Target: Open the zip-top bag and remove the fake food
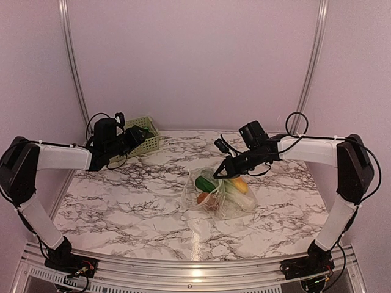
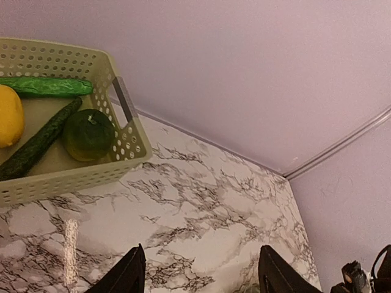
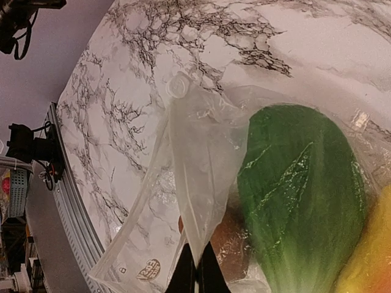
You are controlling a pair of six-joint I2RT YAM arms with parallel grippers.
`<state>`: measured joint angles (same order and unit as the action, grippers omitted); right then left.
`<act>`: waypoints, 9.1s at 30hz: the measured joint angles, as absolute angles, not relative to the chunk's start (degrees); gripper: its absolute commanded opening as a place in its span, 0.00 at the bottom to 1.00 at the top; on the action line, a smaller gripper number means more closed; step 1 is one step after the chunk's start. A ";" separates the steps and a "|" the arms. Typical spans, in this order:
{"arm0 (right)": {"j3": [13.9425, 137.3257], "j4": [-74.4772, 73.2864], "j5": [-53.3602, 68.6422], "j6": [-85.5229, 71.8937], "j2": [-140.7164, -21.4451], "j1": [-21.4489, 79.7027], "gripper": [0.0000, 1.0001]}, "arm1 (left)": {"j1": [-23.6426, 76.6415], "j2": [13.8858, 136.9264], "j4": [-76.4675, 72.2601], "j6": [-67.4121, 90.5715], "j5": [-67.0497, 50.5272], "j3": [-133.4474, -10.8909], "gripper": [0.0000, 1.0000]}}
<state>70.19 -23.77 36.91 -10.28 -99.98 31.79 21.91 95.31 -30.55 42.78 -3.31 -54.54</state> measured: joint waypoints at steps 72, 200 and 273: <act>60.47 -19.16 35.75 -14.48 -98.15 31.97 0.00 | 54.59 94.72 -10.22 -17.54 -3.95 -52.69 0.40; 78.06 -24.51 37.15 -15.42 -116.64 14.70 0.44 | 44.64 124.81 -39.62 66.63 -19.25 -65.76 0.78; 66.72 -18.04 38.48 -12.88 -108.84 12.36 0.00 | 39.88 99.09 -39.16 49.08 -4.40 -48.69 0.12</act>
<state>66.72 -18.04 38.48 -12.88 -108.84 12.36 39.88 99.09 -39.16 49.08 -4.40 -48.69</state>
